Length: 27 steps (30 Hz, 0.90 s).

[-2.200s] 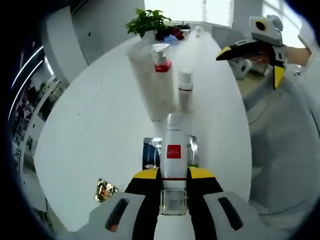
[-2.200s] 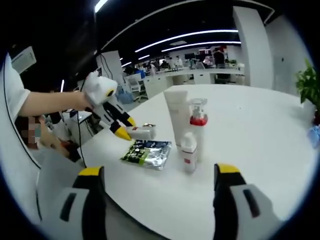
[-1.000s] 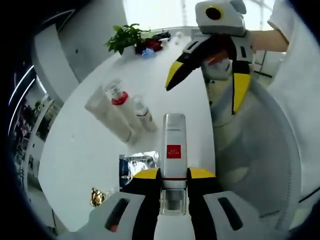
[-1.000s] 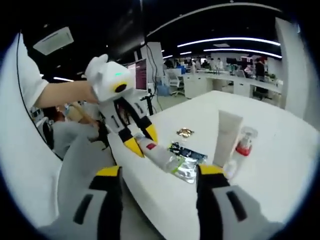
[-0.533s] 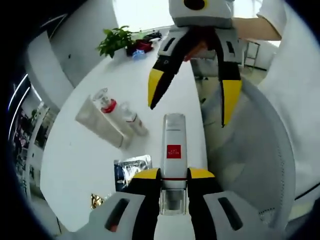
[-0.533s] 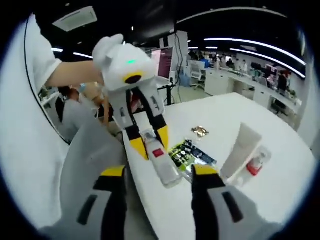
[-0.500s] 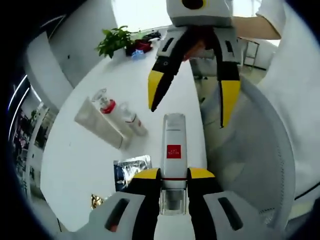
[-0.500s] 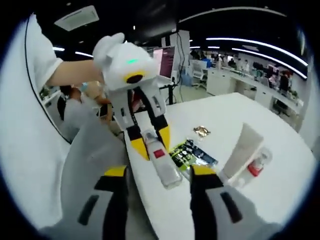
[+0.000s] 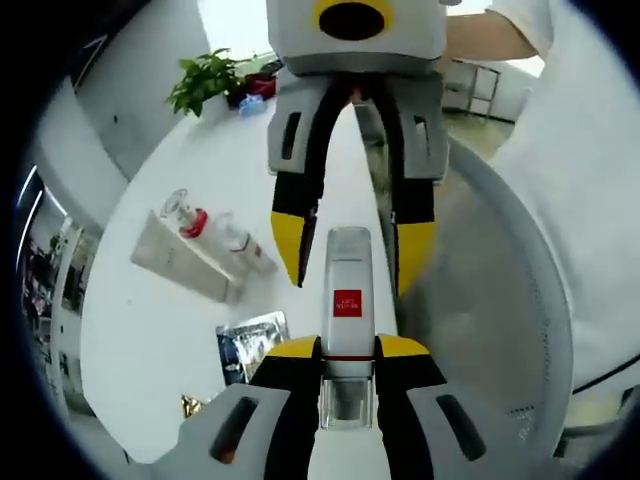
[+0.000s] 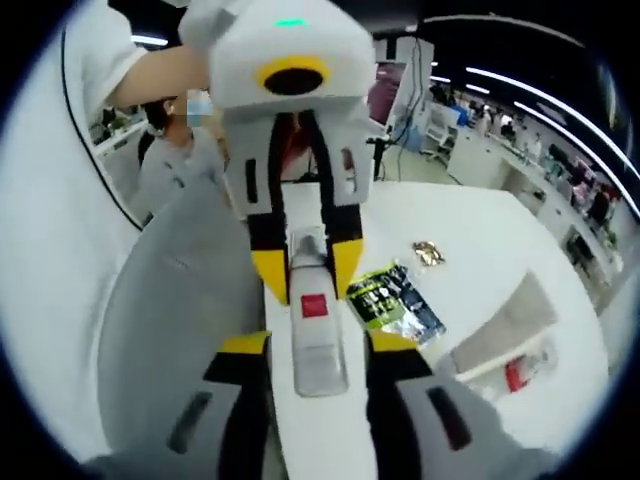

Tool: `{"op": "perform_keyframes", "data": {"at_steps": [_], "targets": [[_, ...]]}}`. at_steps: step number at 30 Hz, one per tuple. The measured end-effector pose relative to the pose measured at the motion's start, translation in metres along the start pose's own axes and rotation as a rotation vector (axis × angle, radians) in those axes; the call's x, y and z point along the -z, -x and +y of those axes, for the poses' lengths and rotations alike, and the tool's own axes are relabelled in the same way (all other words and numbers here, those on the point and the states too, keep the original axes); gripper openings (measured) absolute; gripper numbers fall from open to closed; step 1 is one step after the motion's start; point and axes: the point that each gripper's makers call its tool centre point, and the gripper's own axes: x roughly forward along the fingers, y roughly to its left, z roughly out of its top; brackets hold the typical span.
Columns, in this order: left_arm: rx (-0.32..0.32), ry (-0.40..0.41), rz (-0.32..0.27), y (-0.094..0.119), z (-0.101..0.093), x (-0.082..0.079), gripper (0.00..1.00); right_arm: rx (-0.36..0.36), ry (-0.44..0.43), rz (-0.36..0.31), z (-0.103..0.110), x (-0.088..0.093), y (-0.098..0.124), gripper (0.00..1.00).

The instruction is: Arrange the skincare products in the storage area until every visible bottle or jar stands upright without overlapping.

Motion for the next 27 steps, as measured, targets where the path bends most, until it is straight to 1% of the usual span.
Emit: {"op": "perform_keyframes", "data": {"at_steps": [3, 6, 10, 14, 17, 19, 22, 25, 27], "targets": [[0.012, 0.002, 0.007, 0.0, -0.001, 0.0, 0.17, -0.004, 0.011, 0.001, 0.0, -0.001, -0.003, 0.3], [0.024, -0.002, 0.017, -0.001, -0.001, 0.002, 0.17, -0.015, 0.02, -0.007, 0.004, -0.002, -0.005, 0.23], [0.036, -0.013, 0.027, -0.001, -0.001, 0.003, 0.17, -0.008, 0.04, 0.002, 0.006, 0.003, -0.009, 0.21], [0.033, -0.025, 0.025, -0.001, 0.003, 0.001, 0.17, 0.035, 0.042, 0.005, 0.001, 0.008, -0.011, 0.21], [0.027, -0.037, 0.026, -0.001, 0.007, 0.001, 0.17, 0.079, 0.041, -0.018, -0.003, 0.006, -0.009, 0.2], [0.03, -0.047, 0.019, 0.001, 0.008, 0.0, 0.17, 0.095, 0.045, -0.033, -0.003, 0.004, -0.007, 0.2], [0.02, -0.044, -0.018, 0.003, 0.013, -0.005, 0.18, 0.134, 0.047, -0.06, -0.009, 0.003, -0.003, 0.19], [0.019, -0.012, -0.054, 0.004, 0.016, -0.01, 0.21, 0.161, 0.049, -0.064, -0.013, 0.002, -0.001, 0.19], [0.016, -0.009, -0.061, 0.003, 0.018, -0.011, 0.22, 0.178, 0.064, -0.056, -0.016, 0.002, 0.0, 0.19]]}}
